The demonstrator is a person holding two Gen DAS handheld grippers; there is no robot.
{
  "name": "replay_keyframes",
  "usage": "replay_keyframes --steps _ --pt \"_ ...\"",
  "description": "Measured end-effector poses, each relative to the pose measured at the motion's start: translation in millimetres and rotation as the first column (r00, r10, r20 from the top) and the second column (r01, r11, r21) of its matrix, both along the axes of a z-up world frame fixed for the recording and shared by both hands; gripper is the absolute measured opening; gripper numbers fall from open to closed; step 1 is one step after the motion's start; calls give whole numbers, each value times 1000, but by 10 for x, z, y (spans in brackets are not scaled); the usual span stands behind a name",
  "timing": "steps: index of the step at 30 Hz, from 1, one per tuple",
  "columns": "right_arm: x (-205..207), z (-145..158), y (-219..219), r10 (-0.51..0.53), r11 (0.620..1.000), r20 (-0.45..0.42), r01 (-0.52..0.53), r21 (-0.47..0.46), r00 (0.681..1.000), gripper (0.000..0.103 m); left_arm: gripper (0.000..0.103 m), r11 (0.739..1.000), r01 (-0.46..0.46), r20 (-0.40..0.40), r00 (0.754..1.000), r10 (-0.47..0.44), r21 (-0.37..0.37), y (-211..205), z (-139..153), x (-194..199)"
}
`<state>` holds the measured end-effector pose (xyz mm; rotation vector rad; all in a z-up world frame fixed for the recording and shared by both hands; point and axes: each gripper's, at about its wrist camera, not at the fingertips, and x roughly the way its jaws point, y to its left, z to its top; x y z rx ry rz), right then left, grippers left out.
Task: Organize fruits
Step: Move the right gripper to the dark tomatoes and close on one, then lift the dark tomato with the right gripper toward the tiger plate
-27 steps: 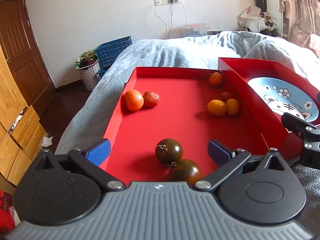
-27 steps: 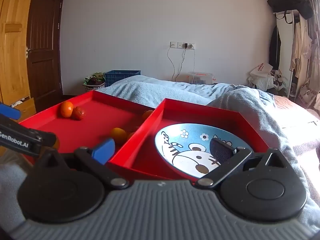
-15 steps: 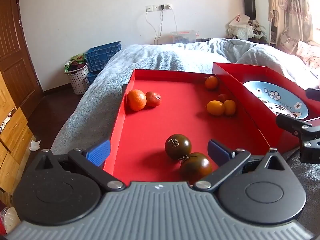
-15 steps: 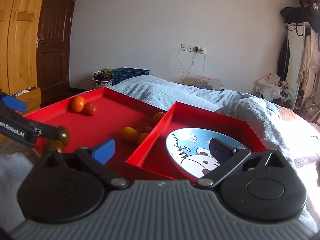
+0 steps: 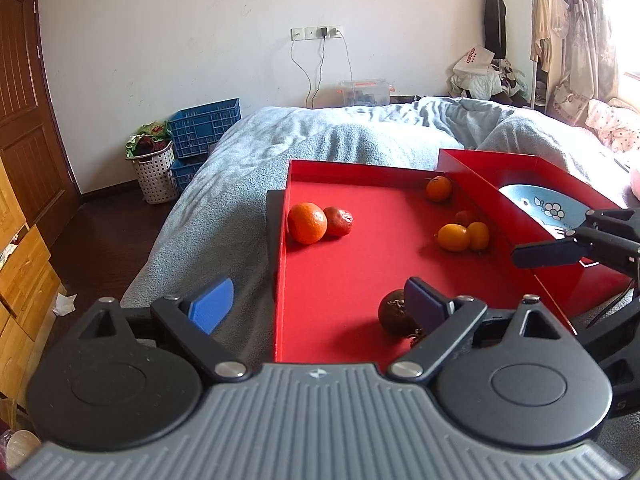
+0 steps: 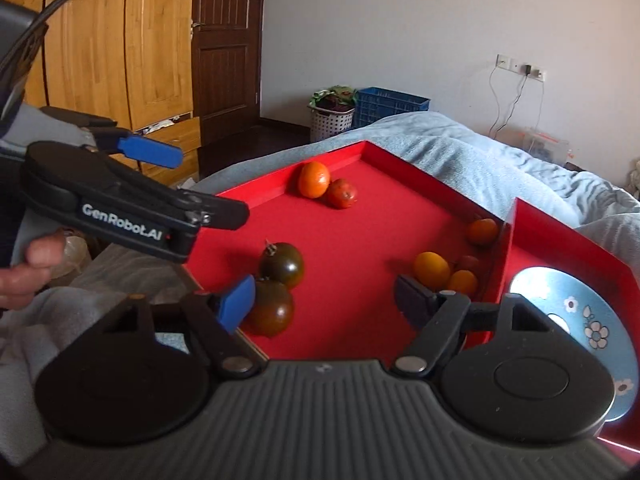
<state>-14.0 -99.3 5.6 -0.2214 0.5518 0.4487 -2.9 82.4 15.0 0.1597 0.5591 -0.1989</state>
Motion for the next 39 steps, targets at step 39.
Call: replay_keyframes --steps 39 --pt "90 -196 -258 -53 996 -163 63 57 985 43 95 997 74 -23 997 -73 17 -248 -138 -18"
